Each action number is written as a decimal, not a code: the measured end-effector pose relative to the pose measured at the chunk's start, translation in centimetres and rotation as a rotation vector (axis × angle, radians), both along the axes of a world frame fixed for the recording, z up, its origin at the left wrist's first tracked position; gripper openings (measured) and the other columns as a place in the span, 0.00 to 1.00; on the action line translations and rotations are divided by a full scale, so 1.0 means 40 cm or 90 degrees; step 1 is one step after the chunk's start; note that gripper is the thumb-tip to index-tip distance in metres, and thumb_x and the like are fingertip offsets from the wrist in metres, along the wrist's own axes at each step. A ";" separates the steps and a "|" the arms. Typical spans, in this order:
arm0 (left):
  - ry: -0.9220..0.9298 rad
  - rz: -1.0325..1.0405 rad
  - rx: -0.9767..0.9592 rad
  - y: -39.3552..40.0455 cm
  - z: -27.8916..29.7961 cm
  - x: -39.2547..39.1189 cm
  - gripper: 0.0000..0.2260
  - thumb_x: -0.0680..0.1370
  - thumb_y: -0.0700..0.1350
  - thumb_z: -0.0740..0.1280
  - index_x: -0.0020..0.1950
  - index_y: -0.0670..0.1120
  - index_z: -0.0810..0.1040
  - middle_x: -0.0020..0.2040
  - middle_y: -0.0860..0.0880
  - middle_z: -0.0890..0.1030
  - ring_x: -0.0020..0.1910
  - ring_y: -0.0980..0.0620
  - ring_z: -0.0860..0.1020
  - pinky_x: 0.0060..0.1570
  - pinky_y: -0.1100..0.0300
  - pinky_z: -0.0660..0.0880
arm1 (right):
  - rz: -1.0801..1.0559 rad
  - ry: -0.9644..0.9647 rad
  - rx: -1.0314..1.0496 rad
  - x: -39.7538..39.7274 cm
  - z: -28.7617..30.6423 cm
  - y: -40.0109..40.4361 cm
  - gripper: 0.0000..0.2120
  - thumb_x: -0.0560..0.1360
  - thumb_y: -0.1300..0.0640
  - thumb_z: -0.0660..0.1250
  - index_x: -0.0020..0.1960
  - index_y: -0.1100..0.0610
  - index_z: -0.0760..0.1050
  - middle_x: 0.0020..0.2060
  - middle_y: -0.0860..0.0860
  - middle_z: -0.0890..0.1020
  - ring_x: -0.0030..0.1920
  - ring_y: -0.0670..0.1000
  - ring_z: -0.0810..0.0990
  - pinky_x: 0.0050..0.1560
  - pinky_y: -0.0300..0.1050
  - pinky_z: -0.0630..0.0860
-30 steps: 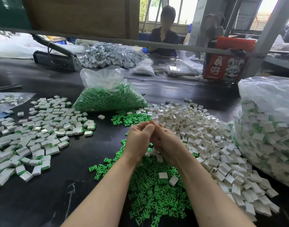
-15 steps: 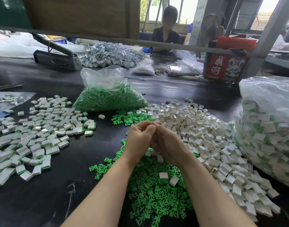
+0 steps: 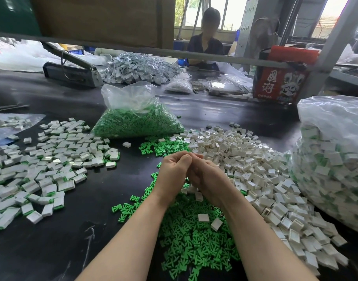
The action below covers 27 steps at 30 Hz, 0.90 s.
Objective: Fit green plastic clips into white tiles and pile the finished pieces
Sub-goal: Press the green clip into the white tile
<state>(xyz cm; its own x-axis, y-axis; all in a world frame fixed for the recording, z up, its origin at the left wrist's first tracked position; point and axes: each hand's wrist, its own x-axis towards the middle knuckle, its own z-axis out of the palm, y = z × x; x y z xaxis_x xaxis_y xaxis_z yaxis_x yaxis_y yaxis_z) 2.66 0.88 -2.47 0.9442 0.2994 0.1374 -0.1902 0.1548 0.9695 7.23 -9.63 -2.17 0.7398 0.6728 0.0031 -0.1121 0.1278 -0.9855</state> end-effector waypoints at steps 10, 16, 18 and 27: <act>0.003 0.011 0.005 -0.002 0.002 0.000 0.15 0.72 0.45 0.60 0.47 0.42 0.85 0.40 0.37 0.84 0.33 0.46 0.80 0.38 0.51 0.79 | -0.012 0.010 -0.014 0.003 0.000 -0.002 0.14 0.75 0.44 0.65 0.40 0.53 0.81 0.24 0.47 0.65 0.27 0.46 0.61 0.31 0.44 0.55; 0.006 0.011 0.003 -0.004 0.002 0.001 0.14 0.71 0.45 0.61 0.45 0.44 0.86 0.41 0.41 0.85 0.38 0.47 0.82 0.43 0.50 0.80 | -0.015 -0.001 0.003 0.002 -0.005 0.002 0.13 0.81 0.50 0.62 0.49 0.59 0.79 0.24 0.44 0.73 0.26 0.43 0.69 0.30 0.37 0.67; 0.003 0.006 0.006 -0.001 0.003 0.003 0.14 0.71 0.44 0.61 0.45 0.43 0.86 0.41 0.44 0.86 0.41 0.49 0.83 0.43 0.51 0.80 | -0.023 -0.010 0.013 0.000 -0.008 0.007 0.13 0.81 0.50 0.62 0.49 0.57 0.81 0.26 0.45 0.74 0.29 0.44 0.70 0.33 0.38 0.68; -0.017 0.012 0.018 0.012 0.011 -0.002 0.10 0.77 0.40 0.61 0.44 0.36 0.80 0.31 0.50 0.81 0.28 0.55 0.77 0.32 0.62 0.76 | -0.006 -0.010 -0.003 0.013 -0.012 0.013 0.23 0.76 0.38 0.60 0.53 0.58 0.73 0.29 0.52 0.63 0.28 0.49 0.57 0.32 0.49 0.49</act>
<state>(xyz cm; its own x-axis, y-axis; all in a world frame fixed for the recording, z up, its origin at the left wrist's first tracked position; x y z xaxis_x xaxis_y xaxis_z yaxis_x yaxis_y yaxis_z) 2.60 1.37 -2.03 0.9340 0.3131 0.1719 -0.2195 0.1235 0.9678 7.77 -9.10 -2.65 0.7464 0.6654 0.0113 -0.0952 0.1235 -0.9878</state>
